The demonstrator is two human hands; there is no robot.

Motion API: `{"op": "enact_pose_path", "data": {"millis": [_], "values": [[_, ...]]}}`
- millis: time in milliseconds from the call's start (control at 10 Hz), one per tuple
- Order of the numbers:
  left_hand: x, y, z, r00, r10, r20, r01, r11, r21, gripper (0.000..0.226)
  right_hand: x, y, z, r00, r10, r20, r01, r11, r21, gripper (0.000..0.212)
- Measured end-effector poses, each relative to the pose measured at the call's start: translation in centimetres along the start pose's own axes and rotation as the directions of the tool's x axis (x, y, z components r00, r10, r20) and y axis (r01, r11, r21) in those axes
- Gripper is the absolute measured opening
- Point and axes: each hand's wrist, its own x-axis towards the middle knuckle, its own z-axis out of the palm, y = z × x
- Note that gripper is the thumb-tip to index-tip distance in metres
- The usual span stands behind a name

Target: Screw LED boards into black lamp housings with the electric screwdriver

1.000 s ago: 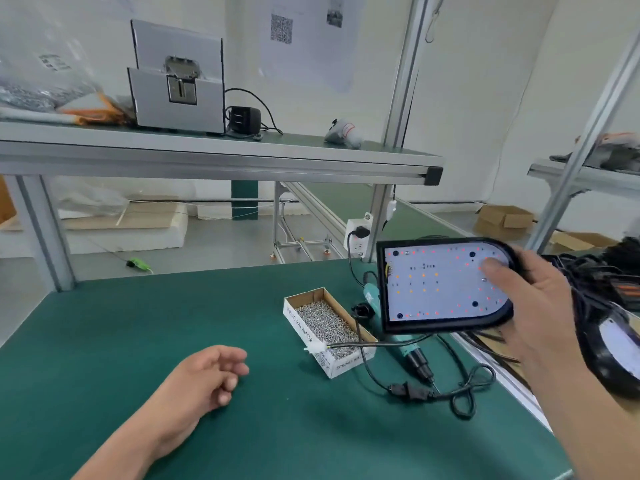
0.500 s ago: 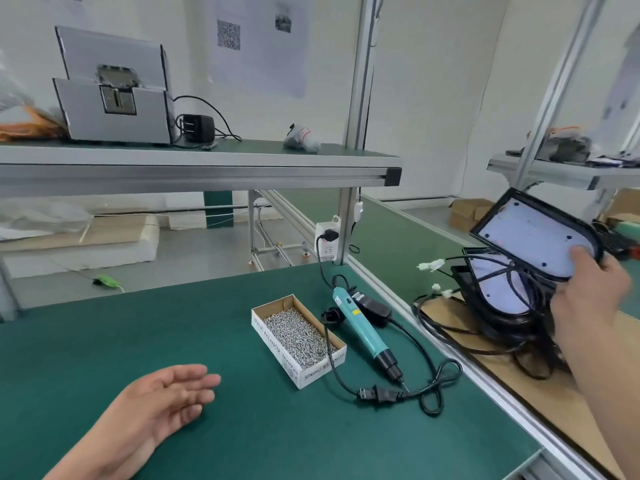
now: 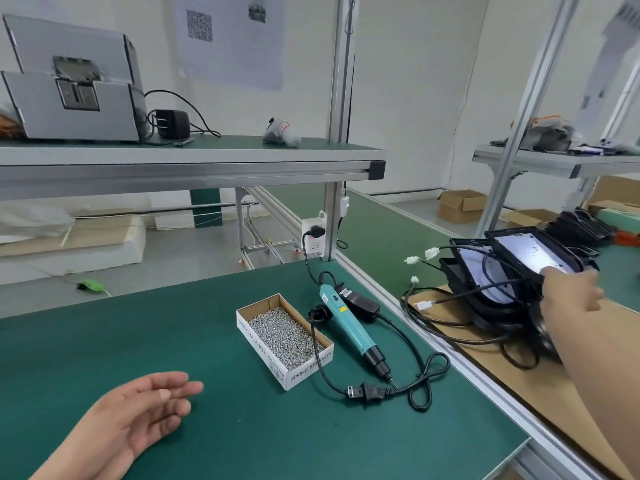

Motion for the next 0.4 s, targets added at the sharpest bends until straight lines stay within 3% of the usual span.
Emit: {"op": "enact_pose_path", "data": {"millis": [100, 200, 300, 400], "values": [[-0.1, 0.0, 0.2, 1.000, 0.004, 0.008, -0.004, 1.000, -0.014, 0.028, 0.6, 1.2, 0.3, 0.998, 0.037, 0.044, -0.032, 0.993, -0.110, 0.087], [-0.3, 0.1, 0.4, 1.000, 0.019, -0.013, -0.019, 1.000, -0.014, 0.028, 0.8, 1.8, 0.4, 1.000, -0.017, 0.023, 0.019, 0.993, -0.115, 0.097], [-0.1, -0.3, 0.1, 1.000, 0.020, -0.005, -0.020, 1.000, 0.000, 0.029, 1.3, 2.0, 0.4, 0.997, -0.077, -0.002, 0.077, 0.994, -0.071, 0.099], [-0.1, -0.3, 0.0, 1.000, 0.022, -0.016, -0.022, 1.000, -0.001, 0.028, 2.0, 2.2, 0.2, 0.988, -0.141, -0.060, 0.140, 0.990, -0.011, 0.088]]}}
